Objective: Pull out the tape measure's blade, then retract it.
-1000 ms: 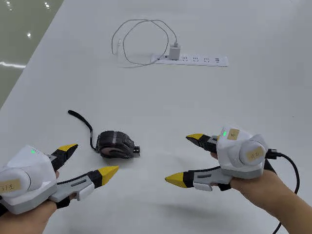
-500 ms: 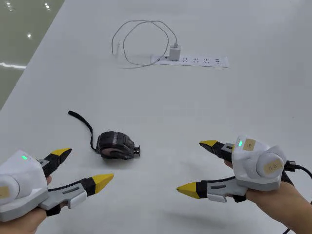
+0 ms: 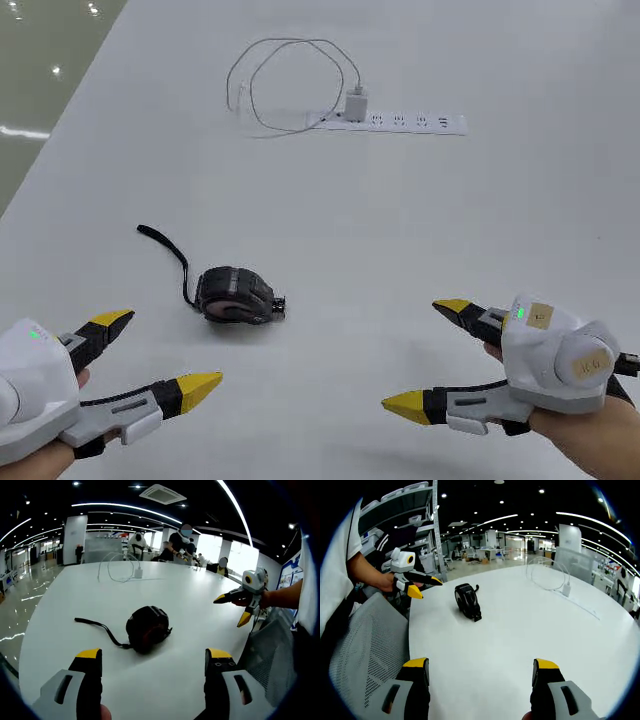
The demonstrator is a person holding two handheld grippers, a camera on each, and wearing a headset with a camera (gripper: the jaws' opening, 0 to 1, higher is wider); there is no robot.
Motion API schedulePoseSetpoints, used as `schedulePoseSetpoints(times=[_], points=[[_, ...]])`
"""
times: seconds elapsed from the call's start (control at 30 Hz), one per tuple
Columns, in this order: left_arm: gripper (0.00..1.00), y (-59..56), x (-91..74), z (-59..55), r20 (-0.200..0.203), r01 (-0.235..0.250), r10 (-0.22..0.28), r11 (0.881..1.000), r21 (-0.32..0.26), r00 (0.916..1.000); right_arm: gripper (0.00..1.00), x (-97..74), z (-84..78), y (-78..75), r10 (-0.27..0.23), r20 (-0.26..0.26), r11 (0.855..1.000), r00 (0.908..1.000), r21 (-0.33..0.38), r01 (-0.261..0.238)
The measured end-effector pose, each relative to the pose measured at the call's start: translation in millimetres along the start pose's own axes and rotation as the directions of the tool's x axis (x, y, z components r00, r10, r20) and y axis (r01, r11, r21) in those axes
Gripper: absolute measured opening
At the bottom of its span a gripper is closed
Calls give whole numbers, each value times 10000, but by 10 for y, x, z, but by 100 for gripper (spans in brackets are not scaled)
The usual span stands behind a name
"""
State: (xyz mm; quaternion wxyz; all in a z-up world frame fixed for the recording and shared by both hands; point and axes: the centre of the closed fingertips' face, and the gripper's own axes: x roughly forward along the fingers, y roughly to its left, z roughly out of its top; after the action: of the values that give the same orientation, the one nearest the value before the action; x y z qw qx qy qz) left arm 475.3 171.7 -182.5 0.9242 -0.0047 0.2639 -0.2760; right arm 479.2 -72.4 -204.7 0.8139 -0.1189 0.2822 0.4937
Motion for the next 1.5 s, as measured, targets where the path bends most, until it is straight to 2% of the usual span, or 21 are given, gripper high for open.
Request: schedulePoseSetpoints(times=[0.47, 0.73, 1.0, 1.5], points=[[86, -25, -119, -86, -221, 149, -140, 9990, 410, 9997, 87, -179, -225, 47, -157, -306, 9997, 9994, 175, 162], [88, -41, -170, -151, -489, 273, -236, 9967, 763, 9985, 90, -291, -320, 64, -334, -339, 9986, 9989, 388, 347], [89, -39, -222, -193, -661, 361, -295, 9942, 1016, 9974, 92, -383, -377, 73, -464, -299, 9971, 9985, 584, 480], [92, -18, -307, -260, -836, 413, -322, 9931, 1094, 9960, 97, -462, -433, 108, -631, -233, 9949, 9977, 772, 647]])
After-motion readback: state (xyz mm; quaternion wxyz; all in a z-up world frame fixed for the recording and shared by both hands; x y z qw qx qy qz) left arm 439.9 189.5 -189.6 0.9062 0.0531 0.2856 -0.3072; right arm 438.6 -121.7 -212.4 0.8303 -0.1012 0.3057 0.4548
